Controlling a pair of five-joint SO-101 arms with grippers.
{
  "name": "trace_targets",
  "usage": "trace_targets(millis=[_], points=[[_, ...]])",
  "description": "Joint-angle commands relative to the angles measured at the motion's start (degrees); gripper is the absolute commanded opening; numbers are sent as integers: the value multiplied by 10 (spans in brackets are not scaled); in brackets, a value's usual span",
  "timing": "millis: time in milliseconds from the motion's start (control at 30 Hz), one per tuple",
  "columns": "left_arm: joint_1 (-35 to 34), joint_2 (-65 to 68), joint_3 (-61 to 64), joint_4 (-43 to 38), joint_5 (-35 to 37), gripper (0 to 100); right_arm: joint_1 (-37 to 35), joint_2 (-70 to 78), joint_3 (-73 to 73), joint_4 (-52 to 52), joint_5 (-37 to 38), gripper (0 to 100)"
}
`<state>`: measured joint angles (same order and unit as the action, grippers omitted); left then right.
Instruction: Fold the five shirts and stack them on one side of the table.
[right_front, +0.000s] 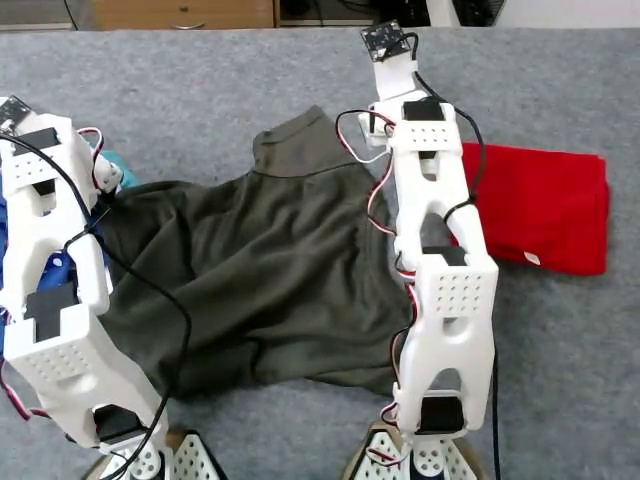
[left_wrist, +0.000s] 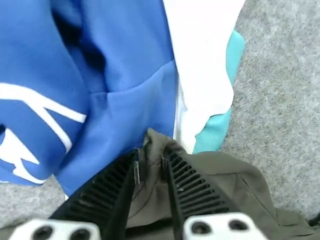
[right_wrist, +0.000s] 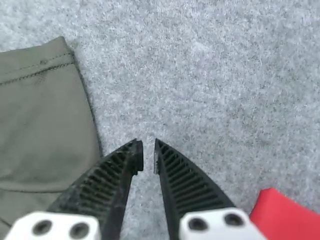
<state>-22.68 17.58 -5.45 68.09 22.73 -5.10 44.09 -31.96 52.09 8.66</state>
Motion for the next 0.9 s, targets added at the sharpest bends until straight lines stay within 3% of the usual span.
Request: trace_targets(millis=[0,467,733,867], points=[[8,-5,-23,-11,2,57,7,-7,-21,-10,-4,63],[17,-11,-30,-2,-25,13,10,-7,-18,-24,-4,63],[69,-11,-55,45,-37,19,4,-7,-42,-9,-4,67],[98,-12,-51,38,-94,19,-22,-7,-48,33,-4,140]])
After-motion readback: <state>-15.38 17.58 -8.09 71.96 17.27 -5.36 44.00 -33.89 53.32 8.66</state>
